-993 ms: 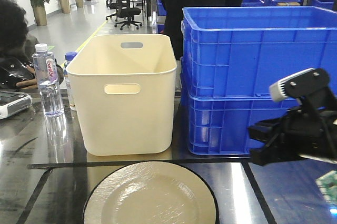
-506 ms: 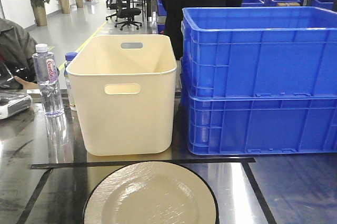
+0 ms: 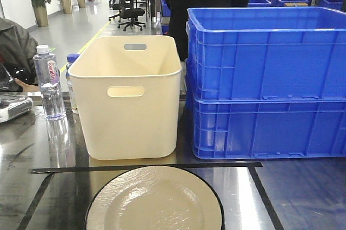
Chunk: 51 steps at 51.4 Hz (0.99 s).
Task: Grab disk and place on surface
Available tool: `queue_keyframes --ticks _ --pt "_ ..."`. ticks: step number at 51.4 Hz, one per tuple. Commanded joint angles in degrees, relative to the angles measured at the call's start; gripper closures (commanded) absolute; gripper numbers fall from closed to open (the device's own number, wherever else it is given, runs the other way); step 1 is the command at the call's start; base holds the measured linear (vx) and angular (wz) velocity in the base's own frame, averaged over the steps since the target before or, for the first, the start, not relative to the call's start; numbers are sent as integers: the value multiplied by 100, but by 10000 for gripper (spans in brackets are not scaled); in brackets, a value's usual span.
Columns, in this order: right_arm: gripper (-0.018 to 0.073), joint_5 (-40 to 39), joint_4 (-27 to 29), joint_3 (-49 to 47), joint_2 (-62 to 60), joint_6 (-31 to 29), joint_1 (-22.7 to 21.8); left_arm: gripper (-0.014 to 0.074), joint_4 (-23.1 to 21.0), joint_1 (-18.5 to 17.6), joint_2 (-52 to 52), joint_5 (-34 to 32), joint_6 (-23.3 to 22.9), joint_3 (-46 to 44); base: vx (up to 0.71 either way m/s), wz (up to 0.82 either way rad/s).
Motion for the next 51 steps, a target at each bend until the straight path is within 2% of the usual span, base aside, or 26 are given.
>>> queue_keyframes --ticks 1,40,44,51 --pt "569 -683 22 -168 36 0 -18 604 -84 -38 68 -536 -1 -136 0 0" --pt "568 -677 22 -168 36 -4 -18 604 -40 -26 -6 -624 -1 -31 0 0" --pt "568 -677 22 -168 36 -4 -18 604 65 -8 -143 -942 -10 287 0 0" --pt "568 -677 22 -168 36 -4 -18 604 91 -8 -503 -2133 -23 1232 0 0"
